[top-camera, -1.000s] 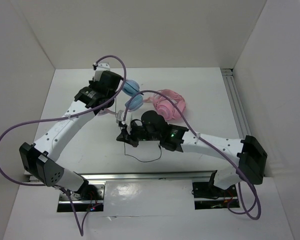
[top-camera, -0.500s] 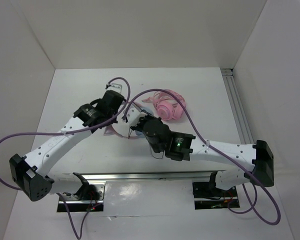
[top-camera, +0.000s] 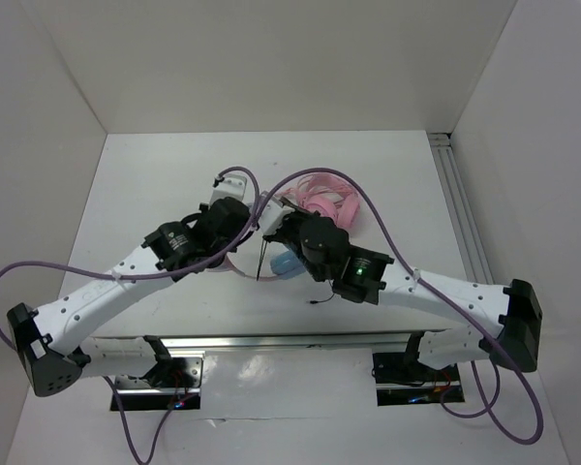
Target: Wrap the headphones
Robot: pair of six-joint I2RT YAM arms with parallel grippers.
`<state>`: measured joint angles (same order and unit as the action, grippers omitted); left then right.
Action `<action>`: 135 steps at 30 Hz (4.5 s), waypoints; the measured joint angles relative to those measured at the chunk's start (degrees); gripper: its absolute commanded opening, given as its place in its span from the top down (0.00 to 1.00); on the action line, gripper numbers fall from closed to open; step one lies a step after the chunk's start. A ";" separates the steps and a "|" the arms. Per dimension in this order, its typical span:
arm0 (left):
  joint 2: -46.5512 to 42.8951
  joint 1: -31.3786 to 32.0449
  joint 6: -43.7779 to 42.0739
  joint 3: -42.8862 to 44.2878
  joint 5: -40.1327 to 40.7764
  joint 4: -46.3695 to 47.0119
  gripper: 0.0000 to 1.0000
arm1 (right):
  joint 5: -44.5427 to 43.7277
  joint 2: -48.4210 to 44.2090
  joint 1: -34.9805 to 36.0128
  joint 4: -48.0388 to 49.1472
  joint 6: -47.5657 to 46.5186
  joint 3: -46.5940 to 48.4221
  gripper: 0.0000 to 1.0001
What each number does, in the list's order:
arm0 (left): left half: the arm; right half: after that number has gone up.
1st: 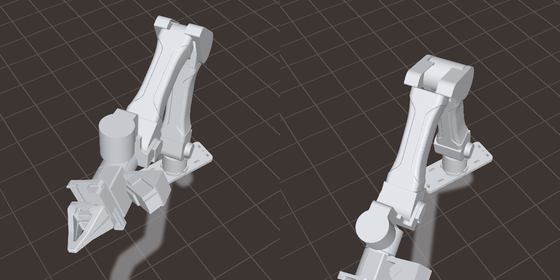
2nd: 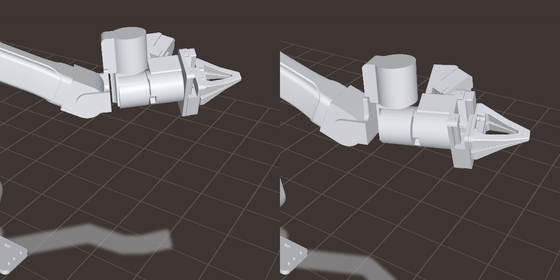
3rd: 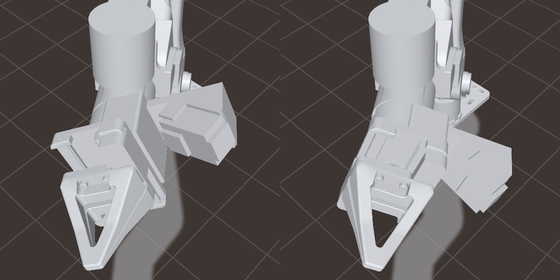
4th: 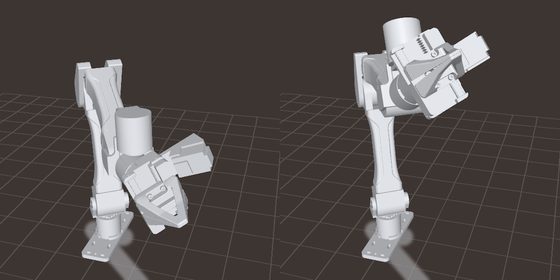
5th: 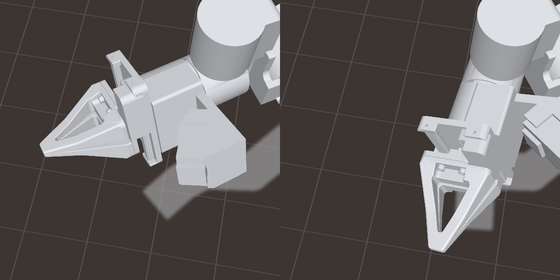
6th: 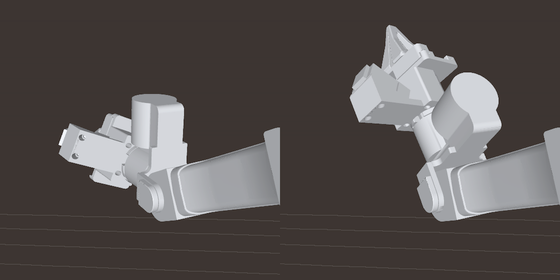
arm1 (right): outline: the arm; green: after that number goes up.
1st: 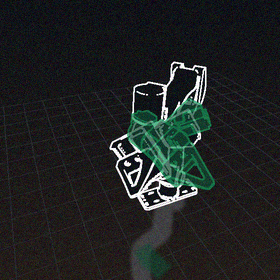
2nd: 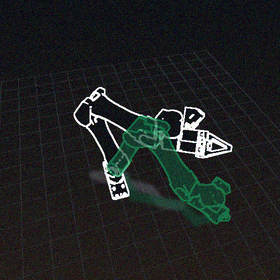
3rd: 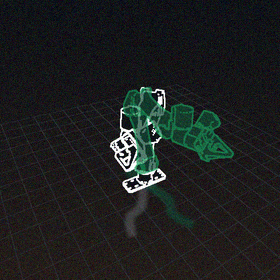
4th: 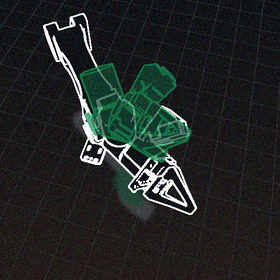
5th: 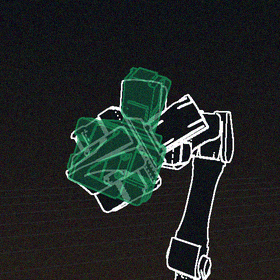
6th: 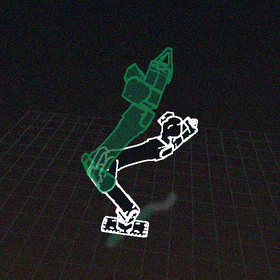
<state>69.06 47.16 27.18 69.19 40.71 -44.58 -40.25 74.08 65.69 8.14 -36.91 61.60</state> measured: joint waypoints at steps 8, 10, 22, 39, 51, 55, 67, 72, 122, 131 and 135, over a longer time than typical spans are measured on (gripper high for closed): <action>-2.19 4.09 -0.13 -2.08 0.39 -1.27 1.00 | 22.56 -2.12 -11.43 -5.18 6.45 -0.02 0.96; -4.72 7.02 0.61 -2.49 0.57 2.05 1.00 | 24.50 -1.64 -17.88 -7.89 10.51 -0.09 1.00; -7.43 2.73 -2.03 -1.86 -3.34 4.50 1.00 | 34.53 -1.99 -23.21 -7.52 19.08 -0.68 0.97; -7.56 2.03 -13.77 -0.02 -17.73 7.43 1.00 | 54.51 -1.01 -28.46 -8.96 17.62 -0.68 0.97; -14.84 1.77 -18.82 -0.02 -20.04 7.61 1.00 | 78.60 5.66 -33.31 -8.68 22.23 4.61 0.94; -17.29 1.81 -20.87 0.20 -21.35 7.17 1.00 | 84.96 6.69 -33.97 -4.39 25.92 4.63 0.90; -16.65 3.69 -20.87 11.58 -20.94 0.31 1.00 | 86.68 12.72 -36.20 20.72 42.73 -1.18 0.99; -13.57 3.80 -19.28 16.94 -14.49 -4.37 1.00 | 82.66 13.27 -35.28 26.93 45.77 -4.13 0.99; 11.85 -23.56 -1.77 41.05 -2.27 -9.81 1.00 | 66.97 37.44 -14.01 52.33 58.53 -11.39 1.00; 12.74 -31.15 -2.95 25.14 -4.74 -3.61 1.00 | 46.21 15.23 2.25 30.51 40.57 -12.72 1.00; 12.92 -32.89 -5.44 17.35 -9.84 -2.62 1.00 | 31.82 8.85 7.15 18.53 32.26 -11.30 1.00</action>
<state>81.97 14.26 21.74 86.54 30.87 -47.20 -8.43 82.94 72.84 26.68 -4.64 50.30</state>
